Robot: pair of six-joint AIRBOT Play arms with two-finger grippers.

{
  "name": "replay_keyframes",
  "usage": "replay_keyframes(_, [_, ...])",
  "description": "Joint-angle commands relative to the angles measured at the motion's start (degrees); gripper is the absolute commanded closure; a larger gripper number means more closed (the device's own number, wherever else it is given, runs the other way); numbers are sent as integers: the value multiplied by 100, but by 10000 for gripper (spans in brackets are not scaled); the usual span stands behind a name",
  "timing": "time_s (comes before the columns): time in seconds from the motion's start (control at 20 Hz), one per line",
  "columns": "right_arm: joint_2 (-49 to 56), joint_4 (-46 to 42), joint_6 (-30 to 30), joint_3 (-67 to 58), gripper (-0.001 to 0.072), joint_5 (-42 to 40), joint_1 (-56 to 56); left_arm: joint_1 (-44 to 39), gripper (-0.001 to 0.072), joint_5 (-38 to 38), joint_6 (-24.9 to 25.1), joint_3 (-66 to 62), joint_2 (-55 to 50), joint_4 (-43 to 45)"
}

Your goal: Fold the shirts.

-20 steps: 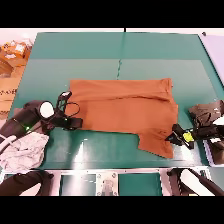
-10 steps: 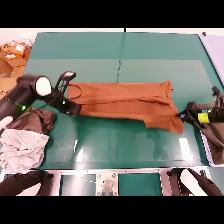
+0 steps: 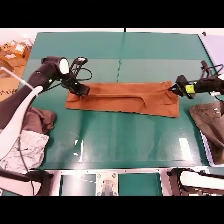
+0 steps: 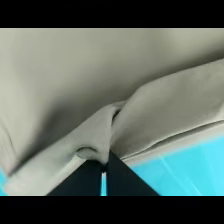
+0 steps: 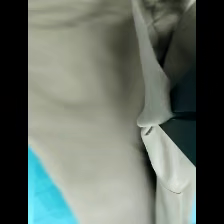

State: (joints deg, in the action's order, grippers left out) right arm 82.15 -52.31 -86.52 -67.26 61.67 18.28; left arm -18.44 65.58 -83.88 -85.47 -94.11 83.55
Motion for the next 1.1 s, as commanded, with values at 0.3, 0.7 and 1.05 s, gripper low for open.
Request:
replay_keyframes(0.3, [1685,68,640,-1731,199,190,643,1224,103,81,-610,-1515,-629,592])
replay_keyframes(0.7, [2398,105,1731,-1731,102,1600,1471,1847,103,1307,-586,-1921,-629,-63])
replay_keyframes(1.05, [3016,966,2271,-1777,105,1731,713,1832,105,1137,-243,-1921,-629,-1528])
